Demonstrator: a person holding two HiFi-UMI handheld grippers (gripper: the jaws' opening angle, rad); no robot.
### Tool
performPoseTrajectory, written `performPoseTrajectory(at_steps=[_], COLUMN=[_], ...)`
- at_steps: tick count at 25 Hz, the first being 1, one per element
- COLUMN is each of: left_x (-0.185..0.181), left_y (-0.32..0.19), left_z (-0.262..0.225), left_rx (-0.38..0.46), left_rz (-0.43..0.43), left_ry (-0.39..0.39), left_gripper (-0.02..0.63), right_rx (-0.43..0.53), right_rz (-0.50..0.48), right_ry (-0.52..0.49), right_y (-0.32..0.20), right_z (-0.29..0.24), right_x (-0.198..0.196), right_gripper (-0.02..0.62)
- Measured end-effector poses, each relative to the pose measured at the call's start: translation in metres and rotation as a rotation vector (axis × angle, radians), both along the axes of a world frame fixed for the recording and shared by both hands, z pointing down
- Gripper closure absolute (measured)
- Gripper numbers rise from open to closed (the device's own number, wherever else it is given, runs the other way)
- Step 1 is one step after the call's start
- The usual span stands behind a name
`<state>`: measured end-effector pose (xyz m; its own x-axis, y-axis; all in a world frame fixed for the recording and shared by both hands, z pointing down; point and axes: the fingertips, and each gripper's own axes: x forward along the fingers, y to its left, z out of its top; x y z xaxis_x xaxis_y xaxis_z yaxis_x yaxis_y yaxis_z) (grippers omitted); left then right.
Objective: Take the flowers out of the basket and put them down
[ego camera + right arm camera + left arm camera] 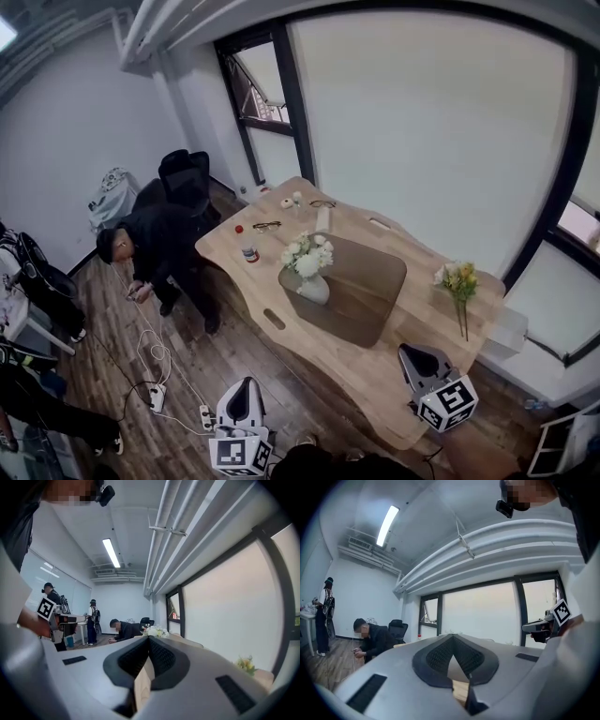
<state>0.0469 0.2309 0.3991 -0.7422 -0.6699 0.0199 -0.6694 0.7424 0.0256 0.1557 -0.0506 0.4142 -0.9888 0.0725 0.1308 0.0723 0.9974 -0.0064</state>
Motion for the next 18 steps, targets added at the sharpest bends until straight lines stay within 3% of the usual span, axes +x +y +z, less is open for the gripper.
performPoseTrajectory(at_steps=[10,18], left_x=[-0.029,-0.082], left_y=[-0.013,-0.027], left_z=[-0.003,-0.001], left_rx=[0.008,0.012], left_rz=[0.025,0.087], left_ry=[-0.024,-0.024], left_gripper=[0.604,0.604], right_rx=[0.006,0.010], right_rz=[0.026,0.084], right_ry=[-0.019,-0.012], right_y=[-0.001,-0.008], right_z=[0.000,0.001], right_x=[-0.027,-0.057], right_gripper=[0.574,0.574])
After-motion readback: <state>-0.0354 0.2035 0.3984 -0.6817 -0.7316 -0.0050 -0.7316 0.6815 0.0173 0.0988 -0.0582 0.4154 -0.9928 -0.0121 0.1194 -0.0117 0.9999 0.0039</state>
